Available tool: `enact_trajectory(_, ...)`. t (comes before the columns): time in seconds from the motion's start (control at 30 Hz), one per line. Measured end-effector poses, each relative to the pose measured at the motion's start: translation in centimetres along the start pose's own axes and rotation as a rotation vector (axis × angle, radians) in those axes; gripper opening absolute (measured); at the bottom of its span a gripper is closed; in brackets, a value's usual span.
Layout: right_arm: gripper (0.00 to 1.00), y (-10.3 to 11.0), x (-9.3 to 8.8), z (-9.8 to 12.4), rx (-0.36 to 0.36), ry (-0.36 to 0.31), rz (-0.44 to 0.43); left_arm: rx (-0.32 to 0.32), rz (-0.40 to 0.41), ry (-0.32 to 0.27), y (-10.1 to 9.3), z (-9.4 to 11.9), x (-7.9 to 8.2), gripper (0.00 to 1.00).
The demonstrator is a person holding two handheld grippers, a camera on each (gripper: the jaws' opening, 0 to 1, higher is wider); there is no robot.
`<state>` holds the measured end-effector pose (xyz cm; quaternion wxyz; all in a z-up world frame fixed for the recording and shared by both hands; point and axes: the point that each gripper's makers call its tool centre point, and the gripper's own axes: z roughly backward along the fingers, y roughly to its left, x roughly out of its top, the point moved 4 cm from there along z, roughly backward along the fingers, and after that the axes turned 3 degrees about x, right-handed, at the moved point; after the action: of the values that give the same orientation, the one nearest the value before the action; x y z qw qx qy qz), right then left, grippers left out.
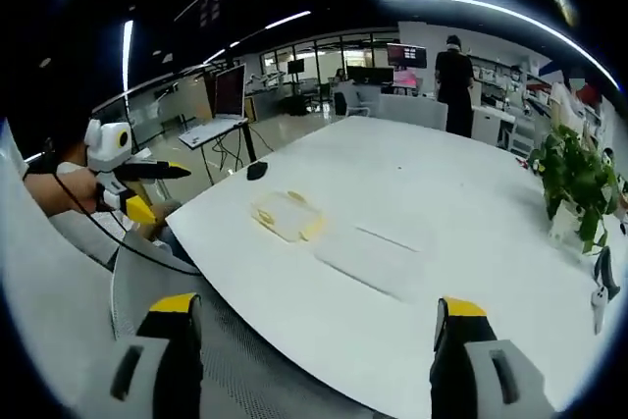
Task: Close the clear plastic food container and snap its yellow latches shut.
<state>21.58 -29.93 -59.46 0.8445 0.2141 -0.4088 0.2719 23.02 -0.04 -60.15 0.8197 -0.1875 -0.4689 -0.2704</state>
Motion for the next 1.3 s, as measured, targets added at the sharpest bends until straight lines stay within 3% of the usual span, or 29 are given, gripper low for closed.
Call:
enact_trajectory(0.13,0.99,-0.2,0.9,-0.8,-0.005,-0.001,0.039,-0.004,-0.004,0.006,1.0,-0.3,0.1,0.97)
enact_trajectory(0.23,0.92,0.0,1.6,-1.4,0.009,0.005,0.064,-0.012,-0.004,0.010,1.7,-0.5,0.0,0.97)
enact_trajectory(0.37,0.93,0.2,2.4,-2.2,0.016,0.012,0.069,-0.023,-0.020,0.019,2.9,-0.7,0.0,0.97)
enact_trajectory(0.5,0.90,0.5,3.1,-3.0,0.024,0.018,0.112,-0.064,-0.027,0.033,3.4,-1.0,0.0,0.96)
enact_trajectory(0.83,0.88,0.8,4.4,-6.0,0.062,0.048,0.191,-0.139,-0.126,0.087,5.6,-1.8,-0.3,0.94)
enact_trajectory(1.07,0.87,0.9,5.3,-8.1,0.093,0.070,0.236,-0.157,-0.161,0.119,7.6,-2.5,-0.6,0.92)
enact_trajectory(1.13,0.87,1.0,5.4,-8.7,0.106,0.074,0.269,-0.166,-0.176,0.125,7.9,-2.8,-0.6,0.91)
enact_trajectory(1.17,0.87,0.8,5.2,-9.2,0.109,0.099,0.309,-0.162,-0.221,0.123,8.3,-2.9,-0.4,0.89)
enact_trajectory(1.23,0.87,0.6,4.8,-10.1,0.106,0.142,0.373,-0.172,-0.222,0.124,8.5,-3.2,-0.3,0.87)
enact_trajectory(1.3,0.86,0.7,4.7,-11.0,0.121,0.149,0.379,-0.185,-0.243,0.109,8.9,-3.6,-0.1,0.88)
